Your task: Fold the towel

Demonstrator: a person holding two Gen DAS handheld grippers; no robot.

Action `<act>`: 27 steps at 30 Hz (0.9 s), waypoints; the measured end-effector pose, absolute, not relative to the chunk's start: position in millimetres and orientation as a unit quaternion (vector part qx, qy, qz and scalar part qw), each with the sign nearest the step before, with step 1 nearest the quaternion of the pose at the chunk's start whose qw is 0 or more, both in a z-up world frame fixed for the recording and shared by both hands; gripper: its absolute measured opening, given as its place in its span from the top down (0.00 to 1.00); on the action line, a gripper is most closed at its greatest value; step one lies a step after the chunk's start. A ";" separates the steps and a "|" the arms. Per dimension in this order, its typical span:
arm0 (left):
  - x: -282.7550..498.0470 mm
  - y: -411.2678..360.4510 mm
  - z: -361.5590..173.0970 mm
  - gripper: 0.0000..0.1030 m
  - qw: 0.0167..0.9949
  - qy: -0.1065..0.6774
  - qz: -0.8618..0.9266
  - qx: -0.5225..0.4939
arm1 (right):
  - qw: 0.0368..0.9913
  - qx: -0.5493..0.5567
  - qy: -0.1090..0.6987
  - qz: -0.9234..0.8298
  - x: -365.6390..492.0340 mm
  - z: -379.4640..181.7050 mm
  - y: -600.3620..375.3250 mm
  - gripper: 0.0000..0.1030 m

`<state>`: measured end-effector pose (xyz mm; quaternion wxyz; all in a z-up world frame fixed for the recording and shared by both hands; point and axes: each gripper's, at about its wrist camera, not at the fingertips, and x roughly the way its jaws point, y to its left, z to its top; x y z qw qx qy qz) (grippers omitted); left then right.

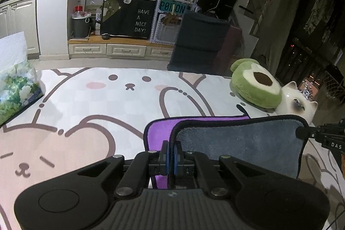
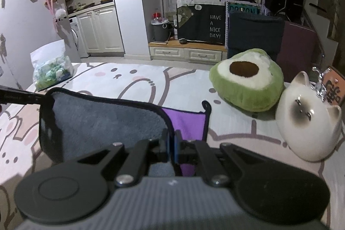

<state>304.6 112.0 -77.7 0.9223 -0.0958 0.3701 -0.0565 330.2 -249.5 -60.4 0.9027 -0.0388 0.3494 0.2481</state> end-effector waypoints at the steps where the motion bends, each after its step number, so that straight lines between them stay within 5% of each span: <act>1: 309.9 112.7 -79.4 0.96 0.922 0.371 -0.056 -0.095 | 0.903 -0.038 0.350 0.247 334.2 -61.6 -247.6 0.95; 27: 394.5 119.2 -108.4 0.96 0.918 0.384 -0.037 -0.094 | 0.903 -0.015 0.371 0.215 410.5 -94.3 -229.7 0.95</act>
